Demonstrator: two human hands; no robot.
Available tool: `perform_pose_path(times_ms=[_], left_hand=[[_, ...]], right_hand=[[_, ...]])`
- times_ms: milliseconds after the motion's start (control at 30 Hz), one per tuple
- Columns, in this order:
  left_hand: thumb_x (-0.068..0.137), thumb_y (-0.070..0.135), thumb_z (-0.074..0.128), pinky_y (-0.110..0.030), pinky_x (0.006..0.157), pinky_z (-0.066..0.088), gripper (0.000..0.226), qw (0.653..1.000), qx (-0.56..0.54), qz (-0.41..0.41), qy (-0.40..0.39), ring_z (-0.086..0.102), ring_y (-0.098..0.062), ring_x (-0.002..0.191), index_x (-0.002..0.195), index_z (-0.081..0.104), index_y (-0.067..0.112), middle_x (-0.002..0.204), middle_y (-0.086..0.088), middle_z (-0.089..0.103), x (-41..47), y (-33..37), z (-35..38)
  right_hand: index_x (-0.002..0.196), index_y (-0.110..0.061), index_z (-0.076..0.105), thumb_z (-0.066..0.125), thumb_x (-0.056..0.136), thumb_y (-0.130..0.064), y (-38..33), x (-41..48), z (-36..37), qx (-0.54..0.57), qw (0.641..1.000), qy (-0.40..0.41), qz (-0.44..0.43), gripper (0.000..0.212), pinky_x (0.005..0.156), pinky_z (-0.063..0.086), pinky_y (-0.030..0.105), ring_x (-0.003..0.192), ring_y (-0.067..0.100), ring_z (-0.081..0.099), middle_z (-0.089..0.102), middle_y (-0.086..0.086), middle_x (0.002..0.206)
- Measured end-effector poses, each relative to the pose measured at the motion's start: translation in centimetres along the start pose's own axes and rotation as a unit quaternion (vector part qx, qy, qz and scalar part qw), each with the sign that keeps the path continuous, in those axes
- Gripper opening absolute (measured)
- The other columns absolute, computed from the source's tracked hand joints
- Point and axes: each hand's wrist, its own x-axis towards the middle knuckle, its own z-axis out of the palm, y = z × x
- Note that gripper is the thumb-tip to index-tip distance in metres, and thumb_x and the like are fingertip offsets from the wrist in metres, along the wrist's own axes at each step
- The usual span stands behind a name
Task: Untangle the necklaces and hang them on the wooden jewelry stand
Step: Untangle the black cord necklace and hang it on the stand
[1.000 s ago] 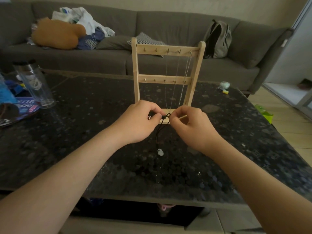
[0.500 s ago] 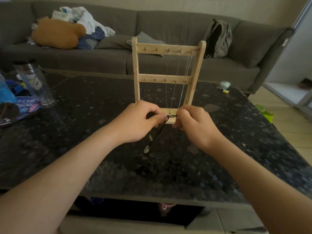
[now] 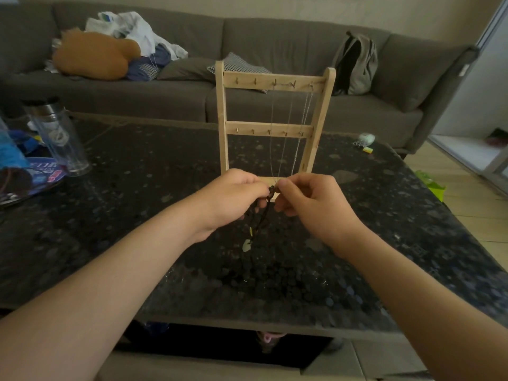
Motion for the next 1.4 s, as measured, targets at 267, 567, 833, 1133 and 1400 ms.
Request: perform_pose_path(times_ms=[267,567,833,1133,1400], left_hand=[[0.106,0.032,0.061,-0.056,0.108,0.052,0.030,0.998,-0.052,-0.034,0.004,0.062,-0.015,0.091,0.117,0.079,0.010,0.088,0.003,0.063,0.3,-0.1,0.3],[0.104,0.030,0.068,-0.053,0.110,0.052,0.022,0.980,-0.178,-0.085,0.010,0.075,-0.017,0.097,0.114,0.085,0.022,0.097,-0.003,0.080,-0.2,0.2,-0.1],[0.102,0.030,0.073,-0.052,0.114,0.049,0.017,0.981,-0.176,-0.077,0.026,0.078,-0.022,0.109,0.112,0.085,0.022,0.108,-0.006,0.084,-0.2,0.3,0.0],[0.103,0.029,0.072,-0.052,0.113,0.051,0.020,0.978,-0.188,-0.090,0.017,0.078,-0.021,0.110,0.119,0.082,0.022,0.108,-0.004,0.084,-0.4,0.4,0.0],[0.104,0.029,0.070,-0.049,0.111,0.054,0.022,0.979,-0.181,-0.082,0.053,0.078,-0.025,0.112,0.115,0.083,0.016,0.109,-0.008,0.084,-0.3,0.3,0.1]], right_hand=[[0.109,-0.020,0.071,0.070,0.104,-0.020,0.0,-0.1,0.1,0.066,0.997,0.028,-0.014,0.005,0.083,0.066,0.037,0.083,0.015,0.080,0.082,0.002,0.086],[0.103,-0.019,0.080,0.085,0.091,-0.029,-0.2,-0.3,-0.4,0.058,0.998,0.027,-0.020,0.017,0.083,0.067,0.036,0.086,0.013,0.080,0.083,-0.003,0.089],[0.104,-0.010,0.075,0.086,0.086,0.000,-0.8,-0.4,-0.4,0.194,0.976,0.030,0.095,0.024,0.083,0.067,0.034,0.089,0.020,0.082,0.083,0.008,0.089],[0.094,-0.007,0.084,0.080,0.096,-0.023,-1.2,-0.7,-0.4,0.148,0.984,0.014,0.103,0.016,0.087,0.067,0.038,0.088,0.017,0.082,0.083,0.007,0.088],[0.092,-0.004,0.080,0.067,0.102,-0.014,-1.5,-0.3,0.0,0.133,0.986,-0.006,0.102,0.019,0.091,0.066,0.038,0.091,0.017,0.082,0.083,0.007,0.088]])
